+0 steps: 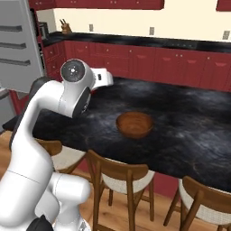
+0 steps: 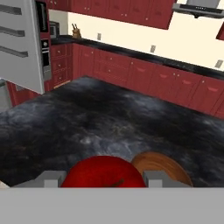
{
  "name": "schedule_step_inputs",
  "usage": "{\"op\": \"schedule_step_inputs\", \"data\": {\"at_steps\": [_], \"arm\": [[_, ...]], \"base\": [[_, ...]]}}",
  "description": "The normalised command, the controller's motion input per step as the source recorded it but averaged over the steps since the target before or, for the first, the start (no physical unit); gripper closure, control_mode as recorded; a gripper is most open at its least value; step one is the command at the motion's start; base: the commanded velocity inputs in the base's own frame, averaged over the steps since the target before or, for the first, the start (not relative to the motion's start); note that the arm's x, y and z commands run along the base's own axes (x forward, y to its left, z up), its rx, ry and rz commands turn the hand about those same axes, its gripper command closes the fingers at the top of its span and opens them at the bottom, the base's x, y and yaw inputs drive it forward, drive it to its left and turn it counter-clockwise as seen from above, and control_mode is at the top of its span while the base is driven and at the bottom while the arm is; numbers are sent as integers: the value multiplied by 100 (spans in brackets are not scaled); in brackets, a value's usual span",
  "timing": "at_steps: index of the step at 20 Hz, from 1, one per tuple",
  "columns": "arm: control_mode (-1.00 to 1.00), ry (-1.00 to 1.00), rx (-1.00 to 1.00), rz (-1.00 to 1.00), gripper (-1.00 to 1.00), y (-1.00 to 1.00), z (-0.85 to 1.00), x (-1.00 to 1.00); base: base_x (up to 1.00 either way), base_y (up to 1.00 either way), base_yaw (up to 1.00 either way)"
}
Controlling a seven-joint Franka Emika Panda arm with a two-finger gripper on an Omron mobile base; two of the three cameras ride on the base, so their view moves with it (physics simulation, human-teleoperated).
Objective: Retrieve the apple and banana from the fridge and place them into the bowl on the dining table.
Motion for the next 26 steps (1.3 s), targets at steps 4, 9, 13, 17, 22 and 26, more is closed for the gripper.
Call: {"op": "schedule_step_inputs", "data": {"at_steps": [4, 9, 13, 17, 22, 26], "arm": [[100, 0, 0, 0, 100, 0, 0, 0], [100, 0, 0, 0, 100, 0, 0, 0], [100, 0, 0, 0, 100, 0, 0, 0], [-100, 4, 0, 0, 100, -46, -1, 45], [-100, 8, 0, 0, 100, -55, -7, 45], [-100, 17, 0, -5, 100, -46, -16, 45]], "base": [[75, -67, 10], [70, -54, 6], [42, -29, 1], [0, 0, 0], [0, 0, 0], [0, 0, 0]]}}
